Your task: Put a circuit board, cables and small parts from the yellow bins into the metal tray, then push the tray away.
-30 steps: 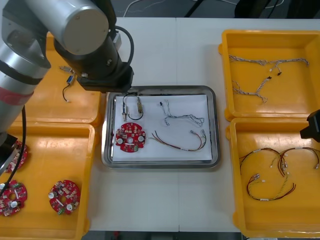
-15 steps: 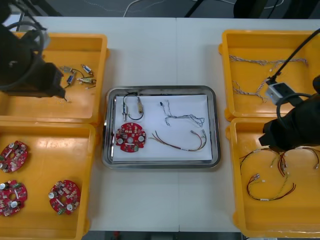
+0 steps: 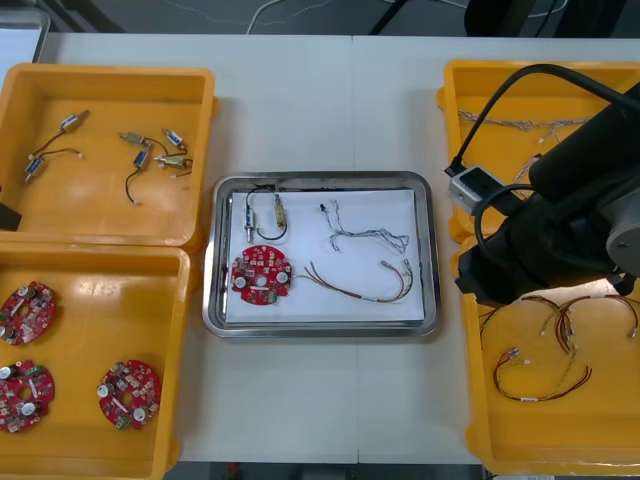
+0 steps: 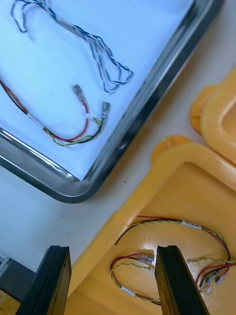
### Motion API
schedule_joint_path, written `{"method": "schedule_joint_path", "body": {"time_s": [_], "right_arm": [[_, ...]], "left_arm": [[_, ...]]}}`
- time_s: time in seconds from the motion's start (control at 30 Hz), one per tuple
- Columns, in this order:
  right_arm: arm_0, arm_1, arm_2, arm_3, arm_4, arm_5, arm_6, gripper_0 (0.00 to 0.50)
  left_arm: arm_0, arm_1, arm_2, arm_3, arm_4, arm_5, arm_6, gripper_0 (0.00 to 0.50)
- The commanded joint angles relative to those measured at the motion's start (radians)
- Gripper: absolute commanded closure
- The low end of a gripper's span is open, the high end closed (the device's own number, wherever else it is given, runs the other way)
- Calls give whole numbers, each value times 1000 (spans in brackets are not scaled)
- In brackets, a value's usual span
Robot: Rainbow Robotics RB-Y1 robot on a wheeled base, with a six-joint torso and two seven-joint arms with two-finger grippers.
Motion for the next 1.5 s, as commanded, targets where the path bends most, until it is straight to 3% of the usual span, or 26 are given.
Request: {"method": "schedule_joint_path", "body": {"time_s": [0.03,0.23,0.47,0.77,0.9,1.17,1.5], "right_arm": [[-113,73,73,42,4,-3,116,0],[-193,163,153,111,10,-3,311,0],[-269,295,280,163,117,-3,501,0],[-325,384,398,180,222,-5,675,0],[-325,398,440,180,251,-15,699,0],[-323,448,585,192,386,-49,690,0],[-289,514,638,237,441,-49,675,0]], "left_arm": [[38,45,20,-24,-43,-23,53,0],[46,47,20,-24,-51,-23,52,0],[46,45,20,-24,-66,-38,81,0],[46,35,11,-42,-30,-58,167,0],[46,36,-20,-64,-56,-67,184,0],[44,36,-51,-87,-54,-87,256,0],[44,35,-74,-114,-77,-119,260,0]]}}
